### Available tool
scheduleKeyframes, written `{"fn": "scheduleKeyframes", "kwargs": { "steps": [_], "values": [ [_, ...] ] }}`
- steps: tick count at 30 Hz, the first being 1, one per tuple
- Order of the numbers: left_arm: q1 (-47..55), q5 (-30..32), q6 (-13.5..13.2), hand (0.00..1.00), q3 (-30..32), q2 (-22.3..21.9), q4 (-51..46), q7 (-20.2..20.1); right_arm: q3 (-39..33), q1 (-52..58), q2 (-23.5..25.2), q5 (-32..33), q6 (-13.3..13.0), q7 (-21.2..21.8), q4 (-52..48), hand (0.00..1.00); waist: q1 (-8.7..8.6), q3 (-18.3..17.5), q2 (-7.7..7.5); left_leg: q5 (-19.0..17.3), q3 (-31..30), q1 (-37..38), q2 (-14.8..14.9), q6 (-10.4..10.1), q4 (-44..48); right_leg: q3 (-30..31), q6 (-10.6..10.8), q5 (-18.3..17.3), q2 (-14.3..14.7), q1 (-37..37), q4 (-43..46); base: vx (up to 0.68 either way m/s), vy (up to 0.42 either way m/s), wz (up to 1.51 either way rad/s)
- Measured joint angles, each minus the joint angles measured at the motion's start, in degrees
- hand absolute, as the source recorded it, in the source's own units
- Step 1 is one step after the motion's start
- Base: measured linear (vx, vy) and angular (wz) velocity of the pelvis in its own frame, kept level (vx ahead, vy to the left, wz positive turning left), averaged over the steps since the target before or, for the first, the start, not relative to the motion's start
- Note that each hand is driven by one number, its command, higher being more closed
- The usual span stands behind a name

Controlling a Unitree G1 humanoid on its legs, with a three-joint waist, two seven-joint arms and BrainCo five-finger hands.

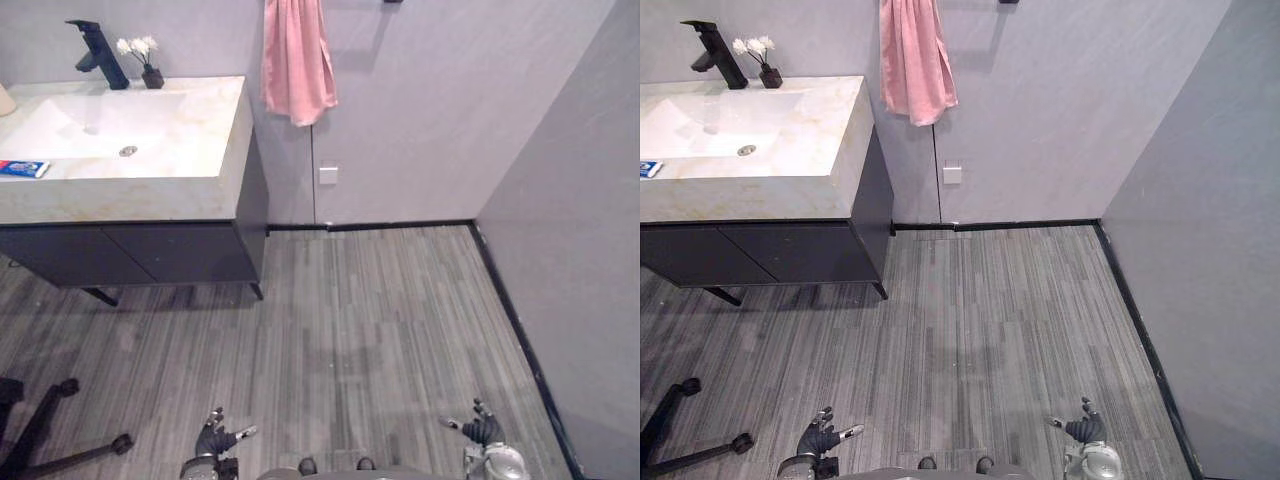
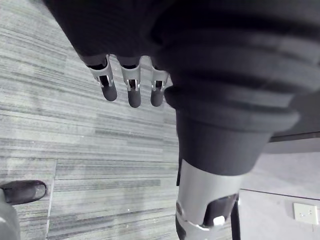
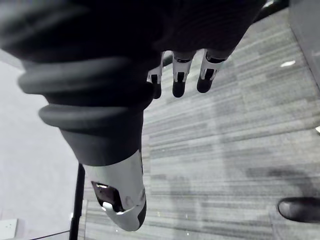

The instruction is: Organize washtable

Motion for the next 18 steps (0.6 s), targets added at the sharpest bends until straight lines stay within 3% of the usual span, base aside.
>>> {"fn": "scheduleKeyframes", "kwargs": {
  "steps": [8, 13, 18],
  "values": [
    [0.1, 0.0, -1.1, 0.00, 0.0, 0.1, -5.1, -0.1, 0.2, -0.1, -0.4, -1.9, -1.1, 0.3, -2.0, 0.00, -0.18, 0.5, 0.59, 0.0, -0.4, 0.5, -0.1, -0.1, 0.0, -0.9, 0.1, 0.0, -0.2, 0.8, -0.3, 0.05, -0.012, 0.03],
    [0.1, -0.1, -1.1, 0.00, -0.1, -0.1, -7.0, 0.0, 0.3, -1.1, -0.5, -1.8, -1.0, 0.2, -2.0, 0.00, -0.82, 1.9, 0.73, -0.9, -0.3, 0.5, -0.1, -1.2, 1.2, -0.6, 0.1, 0.0, -0.3, 1.0, 0.2, -0.01, -0.008, -0.03],
    [0.4, -0.1, -1.1, 0.00, -0.1, -1.2, -8.5, 0.3, 0.3, -3.1, -0.8, -1.8, -0.8, 0.0, -2.0, 0.00, -0.74, 2.8, 2.09, -7.3, 2.4, -5.1, 0.9, 1.5, 9.0, 1.7, 0.7, -3.5, 0.1, -4.4, 5.1, -0.05, 0.011, -0.28]
  ]
}}
